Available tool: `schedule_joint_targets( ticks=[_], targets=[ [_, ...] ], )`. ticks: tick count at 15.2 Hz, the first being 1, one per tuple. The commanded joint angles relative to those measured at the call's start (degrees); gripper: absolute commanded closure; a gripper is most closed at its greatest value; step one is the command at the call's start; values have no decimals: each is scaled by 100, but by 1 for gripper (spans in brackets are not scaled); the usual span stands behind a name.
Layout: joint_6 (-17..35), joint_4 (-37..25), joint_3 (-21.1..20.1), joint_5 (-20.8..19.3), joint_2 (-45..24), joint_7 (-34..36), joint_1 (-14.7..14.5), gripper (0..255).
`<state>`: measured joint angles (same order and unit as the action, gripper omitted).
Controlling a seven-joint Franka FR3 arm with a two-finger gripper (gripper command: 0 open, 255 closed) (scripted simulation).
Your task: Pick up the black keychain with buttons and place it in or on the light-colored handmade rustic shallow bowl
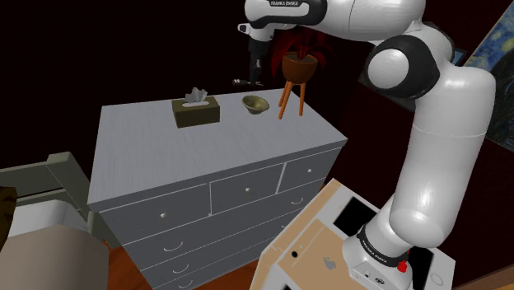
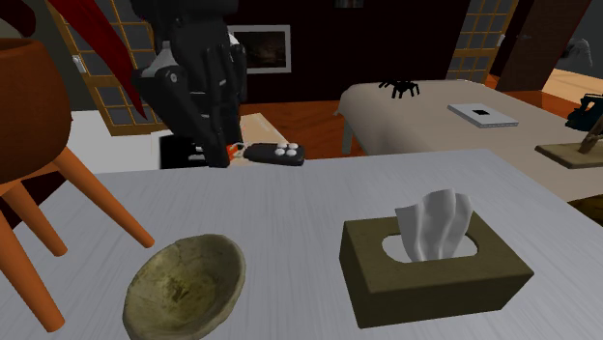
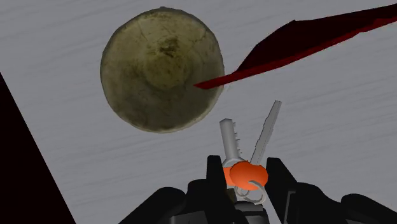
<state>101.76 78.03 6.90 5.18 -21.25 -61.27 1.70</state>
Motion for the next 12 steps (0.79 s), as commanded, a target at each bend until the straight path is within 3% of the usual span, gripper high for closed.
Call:
schedule_joint_targets(
  ticks=[1, 3, 12],
  targets=[
    [-155, -381, 62, 60, -239, -239, 190, 255],
    [-356, -887, 119, 132, -559, -474, 405, 255],
    [365, -111, 108, 136, -507, -517, 372, 255]
  ],
)
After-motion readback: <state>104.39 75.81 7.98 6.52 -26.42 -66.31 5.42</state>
